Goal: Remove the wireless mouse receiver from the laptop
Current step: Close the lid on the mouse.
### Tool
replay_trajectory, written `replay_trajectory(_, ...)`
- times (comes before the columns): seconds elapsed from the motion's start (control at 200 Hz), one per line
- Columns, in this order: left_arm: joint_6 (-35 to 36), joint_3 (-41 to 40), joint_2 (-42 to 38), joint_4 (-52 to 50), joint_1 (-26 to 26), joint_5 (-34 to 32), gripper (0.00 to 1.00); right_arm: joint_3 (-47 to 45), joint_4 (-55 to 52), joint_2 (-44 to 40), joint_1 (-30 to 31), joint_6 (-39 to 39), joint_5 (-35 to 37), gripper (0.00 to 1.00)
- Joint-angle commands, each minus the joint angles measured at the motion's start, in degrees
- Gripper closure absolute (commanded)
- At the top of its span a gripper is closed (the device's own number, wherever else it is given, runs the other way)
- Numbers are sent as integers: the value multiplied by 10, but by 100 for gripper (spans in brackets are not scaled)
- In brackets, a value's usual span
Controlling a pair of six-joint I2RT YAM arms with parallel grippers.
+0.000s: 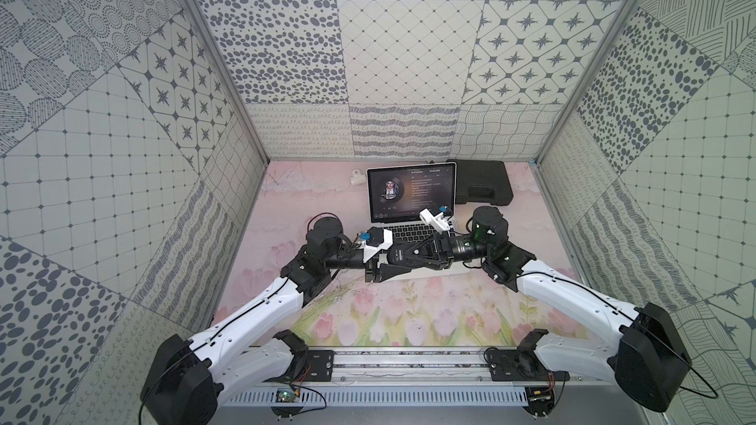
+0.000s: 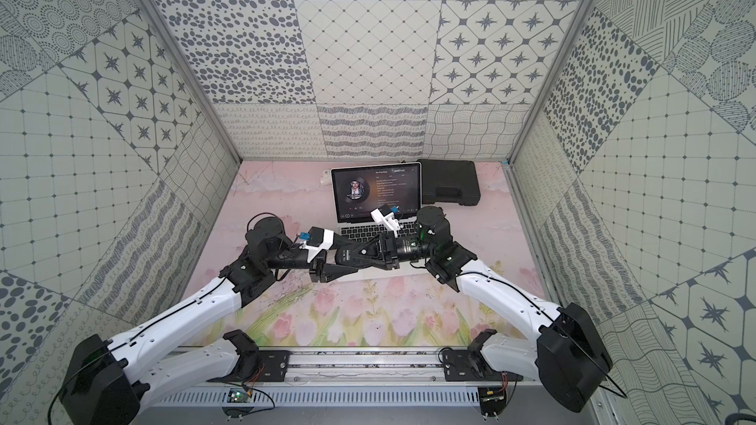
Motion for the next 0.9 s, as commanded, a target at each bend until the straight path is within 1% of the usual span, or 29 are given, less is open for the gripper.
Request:
replay_trajectory(0.0,31,14,0,-27,-2,35,97,18,-16,-11,-5,-35,5,19)
replay_trajectory(0.04,33,15,-1,-31,-3,33,100,21,-38,-20,-12,-47,6,13)
replay_trajectory(0.075,34,15,-1,-32,-2,31,100,21,-55,-28,-21,-53,5,8)
replay_trajectory(0.13,32,16,0,-35,-2,31,100,19,-67,-39,-33,-59,1,5)
replay_trajectory(0.265,28,19,1,-36,-2,32,100,15,-113,-62,-52,-83,-2,3)
replay_trajectory(0.4,29,23,4,-45,-2,36,100,7,-116,-79,-55,-87,-13,4)
replay_trajectory(0.47,28,27,6,-52,-2,39,100,3,-115,-89,-56,-97,-15,6)
replay_trajectory(0.615,22,34,11,-55,-1,49,100,-6,-104,-89,-55,-99,-24,18)
replay_trajectory(0.895,15,42,17,-62,0,70,100,-19,-103,-90,-54,-116,-32,35)
